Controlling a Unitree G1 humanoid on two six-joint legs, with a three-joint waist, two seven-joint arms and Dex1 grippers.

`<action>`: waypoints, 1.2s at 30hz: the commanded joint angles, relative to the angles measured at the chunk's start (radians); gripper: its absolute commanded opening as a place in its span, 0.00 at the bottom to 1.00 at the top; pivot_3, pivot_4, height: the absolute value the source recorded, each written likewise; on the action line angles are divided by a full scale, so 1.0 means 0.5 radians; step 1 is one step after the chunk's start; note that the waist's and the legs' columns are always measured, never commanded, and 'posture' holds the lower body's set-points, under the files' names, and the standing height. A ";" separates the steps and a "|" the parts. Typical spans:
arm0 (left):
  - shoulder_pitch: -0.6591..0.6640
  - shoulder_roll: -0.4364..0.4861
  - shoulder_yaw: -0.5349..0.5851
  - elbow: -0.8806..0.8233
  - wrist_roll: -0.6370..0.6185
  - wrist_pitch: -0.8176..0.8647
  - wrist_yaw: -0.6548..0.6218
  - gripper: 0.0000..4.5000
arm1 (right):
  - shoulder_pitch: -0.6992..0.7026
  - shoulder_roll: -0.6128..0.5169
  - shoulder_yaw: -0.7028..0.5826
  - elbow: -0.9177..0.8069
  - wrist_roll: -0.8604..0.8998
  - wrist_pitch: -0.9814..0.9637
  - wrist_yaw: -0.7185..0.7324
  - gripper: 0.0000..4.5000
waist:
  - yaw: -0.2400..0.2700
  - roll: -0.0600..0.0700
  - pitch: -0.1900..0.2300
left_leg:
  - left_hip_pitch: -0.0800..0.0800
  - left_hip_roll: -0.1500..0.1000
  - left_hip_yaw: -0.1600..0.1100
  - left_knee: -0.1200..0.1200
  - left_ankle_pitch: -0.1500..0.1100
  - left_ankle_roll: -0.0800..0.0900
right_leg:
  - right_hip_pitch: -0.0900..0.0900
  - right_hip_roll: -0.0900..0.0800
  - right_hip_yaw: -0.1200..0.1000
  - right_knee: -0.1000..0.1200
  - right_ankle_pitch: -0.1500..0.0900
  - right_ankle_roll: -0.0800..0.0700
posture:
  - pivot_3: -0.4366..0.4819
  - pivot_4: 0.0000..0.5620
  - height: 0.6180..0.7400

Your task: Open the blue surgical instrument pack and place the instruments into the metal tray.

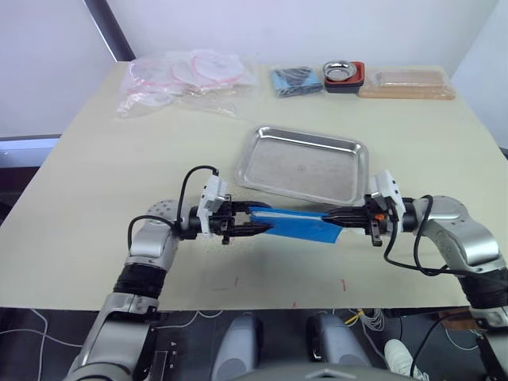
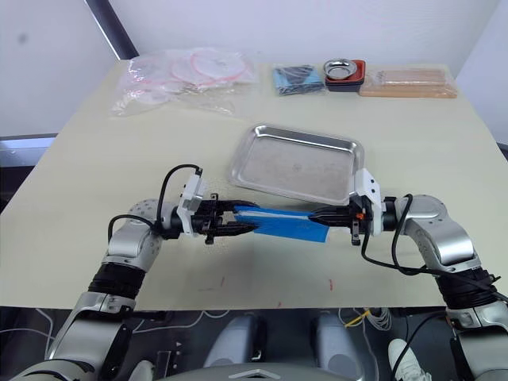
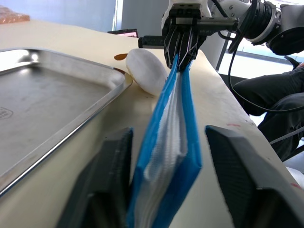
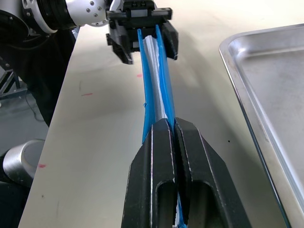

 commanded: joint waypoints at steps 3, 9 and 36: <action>0.003 -0.028 0.056 -0.012 -0.034 -0.015 0.010 0.02 | -0.007 0.023 -0.017 -0.017 -0.048 -0.014 -0.017 0.00 | -0.002 0.000 0.000 | -0.001 0.000 -0.001 0.000 0.000 0.000 | 0.000 -0.001 -0.001 0.000 0.000 0.000 | 0.48 0.27 1.00; 0.052 -0.006 0.030 -0.034 0.000 -0.057 -0.027 0.00 | 0.012 0.031 -0.119 -0.041 0.012 0.011 -0.052 0.18 | -0.001 0.000 0.000 | -0.002 -0.001 -0.002 0.000 0.000 0.000 | 0.000 -0.002 -0.002 -0.001 0.000 0.000 | 0.48 0.27 1.00; 0.072 -0.032 -0.062 -0.026 0.124 -0.270 -0.057 0.00 | 0.389 -0.283 -0.664 0.261 -0.020 0.055 -0.160 0.51 | 0.025 0.002 0.001 | -0.005 -0.002 -0.002 0.000 0.000 0.000 | 0.000 -0.003 -0.004 -0.002 0.000 0.001 | 0.48 0.27 1.00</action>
